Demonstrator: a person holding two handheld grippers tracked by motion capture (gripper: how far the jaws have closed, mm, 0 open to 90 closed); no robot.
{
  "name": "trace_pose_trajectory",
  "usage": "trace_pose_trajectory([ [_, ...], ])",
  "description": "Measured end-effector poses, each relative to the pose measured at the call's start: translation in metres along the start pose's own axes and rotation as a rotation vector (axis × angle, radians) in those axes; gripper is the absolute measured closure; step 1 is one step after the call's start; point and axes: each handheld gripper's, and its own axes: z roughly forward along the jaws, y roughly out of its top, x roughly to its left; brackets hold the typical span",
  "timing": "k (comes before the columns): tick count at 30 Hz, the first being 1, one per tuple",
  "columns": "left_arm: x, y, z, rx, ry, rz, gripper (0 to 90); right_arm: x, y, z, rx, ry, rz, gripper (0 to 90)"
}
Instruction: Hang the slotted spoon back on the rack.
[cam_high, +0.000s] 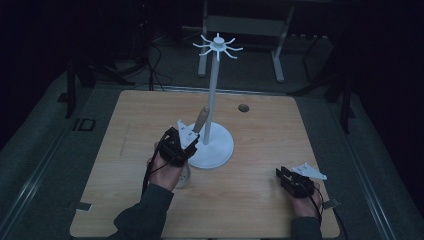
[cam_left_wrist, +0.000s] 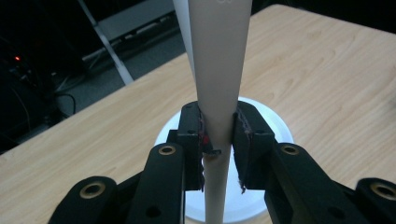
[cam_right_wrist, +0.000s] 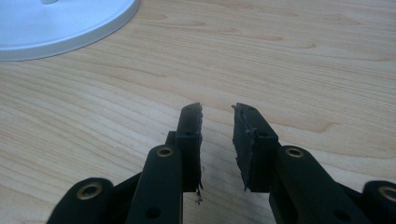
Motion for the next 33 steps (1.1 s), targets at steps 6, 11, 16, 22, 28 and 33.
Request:
trace_pose_trajectory([
  [6,0.004,0.002,0.000,-0.017,0.008,-0.021,74.5,0.000,0.000,0.000,0.003,-0.001,-0.001,72.1],
  [11,0.005,0.004,-0.003,-0.042,0.021,-0.039,74.5,0.000,0.000,0.000,0.002,-0.002,-0.001,72.1],
  [16,0.007,0.006,-0.008,-0.083,0.044,-0.057,74.5,0.000,0.000,0.000,0.001,-0.002,-0.002,72.1],
  [22,0.008,0.009,-0.010,-0.105,0.049,-0.069,74.5,0.000,0.000,0.001,0.002,-0.001,-0.004,72.1],
  [28,0.006,0.014,-0.010,-0.117,0.050,-0.067,74.5,0.000,0.000,0.000,0.003,-0.001,-0.002,72.1],
  [33,0.005,0.018,-0.009,-0.128,0.048,-0.069,74.5,0.000,0.000,0.000,0.000,-0.002,-0.002,72.0],
])
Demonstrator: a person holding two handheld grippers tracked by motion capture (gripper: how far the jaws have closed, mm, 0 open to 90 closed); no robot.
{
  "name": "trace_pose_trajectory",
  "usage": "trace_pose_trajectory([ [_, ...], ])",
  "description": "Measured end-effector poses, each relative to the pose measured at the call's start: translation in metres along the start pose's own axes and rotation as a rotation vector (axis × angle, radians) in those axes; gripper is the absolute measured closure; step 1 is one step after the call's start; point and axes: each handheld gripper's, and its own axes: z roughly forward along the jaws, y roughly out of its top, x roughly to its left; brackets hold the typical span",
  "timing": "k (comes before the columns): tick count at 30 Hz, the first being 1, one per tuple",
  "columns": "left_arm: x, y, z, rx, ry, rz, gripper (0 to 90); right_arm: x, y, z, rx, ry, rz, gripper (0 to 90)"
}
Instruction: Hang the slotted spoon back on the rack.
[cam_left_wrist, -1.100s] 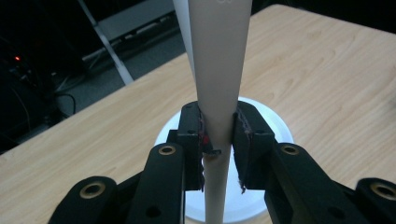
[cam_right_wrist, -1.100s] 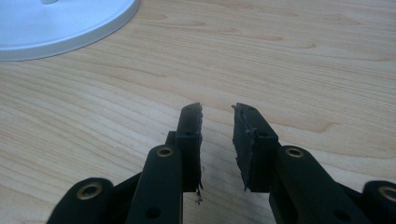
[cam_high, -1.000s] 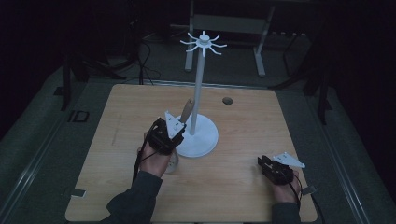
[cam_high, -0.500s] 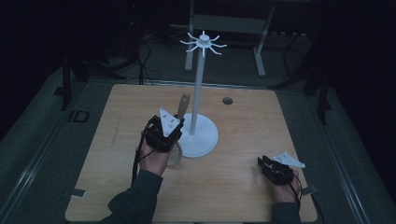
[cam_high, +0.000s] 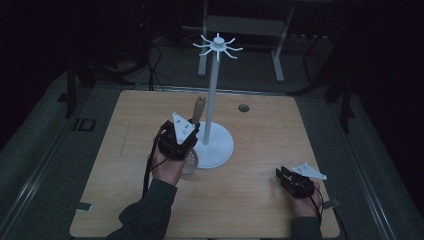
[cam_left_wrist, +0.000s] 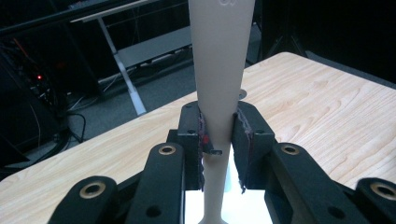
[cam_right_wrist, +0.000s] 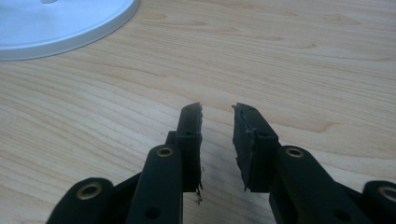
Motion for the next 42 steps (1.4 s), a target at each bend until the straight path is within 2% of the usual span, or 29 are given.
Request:
trace_pose_trajectory([
  [17,0.000,0.015,0.002,-0.015,0.004,-0.012,74.5,0.001,0.000,0.000,0.003,0.001,-0.003,72.1],
  [24,-0.004,0.021,0.005,-0.014,0.003,-0.002,74.5,0.000,0.000,0.000,0.002,0.002,-0.001,72.0],
  [42,-0.013,0.036,0.008,-0.035,0.002,-0.010,74.5,0.000,0.000,0.001,0.003,0.003,-0.003,71.9],
])
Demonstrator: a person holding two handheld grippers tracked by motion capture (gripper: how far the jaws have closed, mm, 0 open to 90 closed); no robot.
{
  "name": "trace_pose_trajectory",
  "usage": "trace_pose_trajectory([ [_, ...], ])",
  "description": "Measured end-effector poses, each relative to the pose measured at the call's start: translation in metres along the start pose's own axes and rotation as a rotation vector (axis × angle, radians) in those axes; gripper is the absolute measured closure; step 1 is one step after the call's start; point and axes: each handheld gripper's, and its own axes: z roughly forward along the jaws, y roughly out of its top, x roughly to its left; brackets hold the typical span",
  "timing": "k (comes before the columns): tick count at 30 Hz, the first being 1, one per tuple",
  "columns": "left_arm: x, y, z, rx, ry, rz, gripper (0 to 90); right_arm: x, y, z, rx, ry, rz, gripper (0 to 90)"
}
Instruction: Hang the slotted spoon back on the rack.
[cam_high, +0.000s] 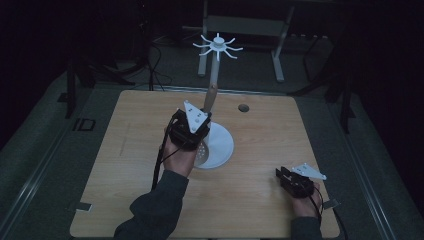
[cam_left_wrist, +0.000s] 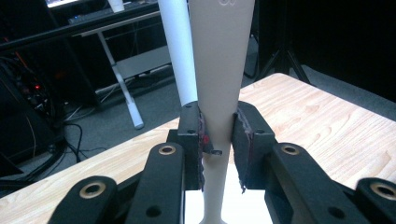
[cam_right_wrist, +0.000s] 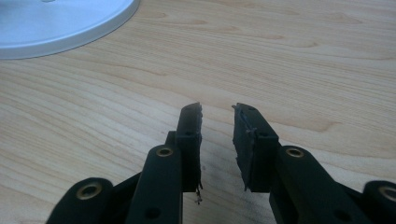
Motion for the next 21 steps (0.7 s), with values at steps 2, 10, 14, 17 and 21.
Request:
trace_pose_trajectory([
  [2,0.000,0.001,0.000,0.000,0.001,0.001,74.5,0.000,0.000,0.000,0.001,0.000,0.002,71.9],
  [10,-0.003,0.010,0.000,-0.014,0.005,-0.010,74.5,0.000,0.000,0.001,0.001,-0.001,0.005,71.7],
  [14,-0.004,0.016,-0.002,-0.033,0.015,-0.019,74.5,0.000,0.000,0.001,0.001,0.002,0.007,71.3],
  [17,-0.003,0.020,-0.002,-0.035,0.020,-0.022,74.5,0.000,0.000,0.001,0.001,0.003,0.002,71.3],
  [21,-0.003,0.026,-0.002,-0.043,0.031,-0.025,74.5,0.001,0.000,0.001,0.003,0.005,0.003,71.3],
])
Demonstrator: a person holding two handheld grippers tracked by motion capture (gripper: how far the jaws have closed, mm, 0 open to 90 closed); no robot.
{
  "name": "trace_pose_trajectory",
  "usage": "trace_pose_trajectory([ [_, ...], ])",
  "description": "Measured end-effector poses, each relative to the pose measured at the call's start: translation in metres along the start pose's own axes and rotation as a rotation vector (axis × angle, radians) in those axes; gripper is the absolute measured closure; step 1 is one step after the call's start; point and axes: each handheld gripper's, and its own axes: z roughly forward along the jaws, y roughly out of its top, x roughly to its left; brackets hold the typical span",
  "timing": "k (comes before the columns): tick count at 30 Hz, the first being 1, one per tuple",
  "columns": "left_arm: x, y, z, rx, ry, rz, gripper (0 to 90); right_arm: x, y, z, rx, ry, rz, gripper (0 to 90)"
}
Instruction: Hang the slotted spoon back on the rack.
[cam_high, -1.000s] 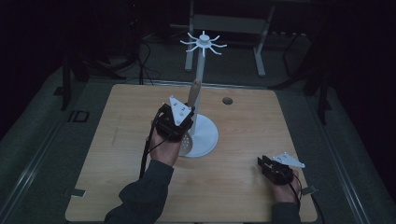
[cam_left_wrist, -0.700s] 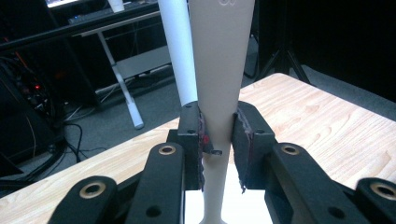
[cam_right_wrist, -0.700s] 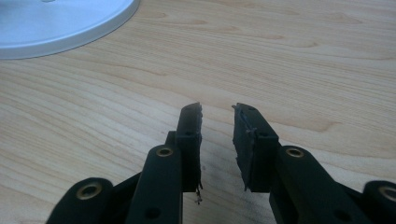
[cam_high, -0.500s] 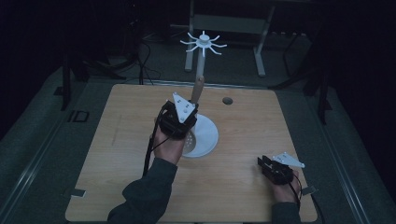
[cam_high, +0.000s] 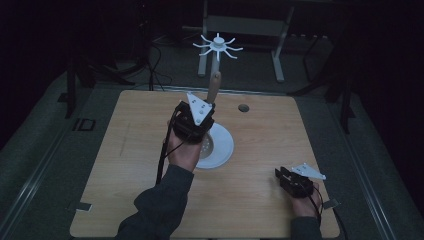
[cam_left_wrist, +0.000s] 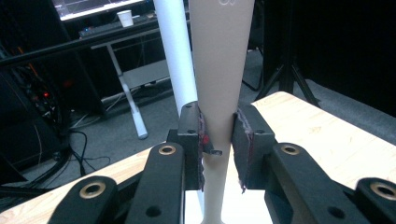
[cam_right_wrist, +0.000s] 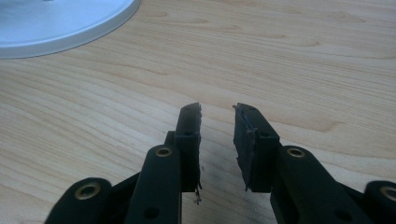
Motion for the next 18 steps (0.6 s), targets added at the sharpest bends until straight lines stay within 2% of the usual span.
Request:
trace_pose_trajectory([
  [18,0.001,0.021,0.004,-0.011,0.047,-0.020,74.6,0.004,0.000,0.002,0.005,0.008,-0.016,71.3],
])
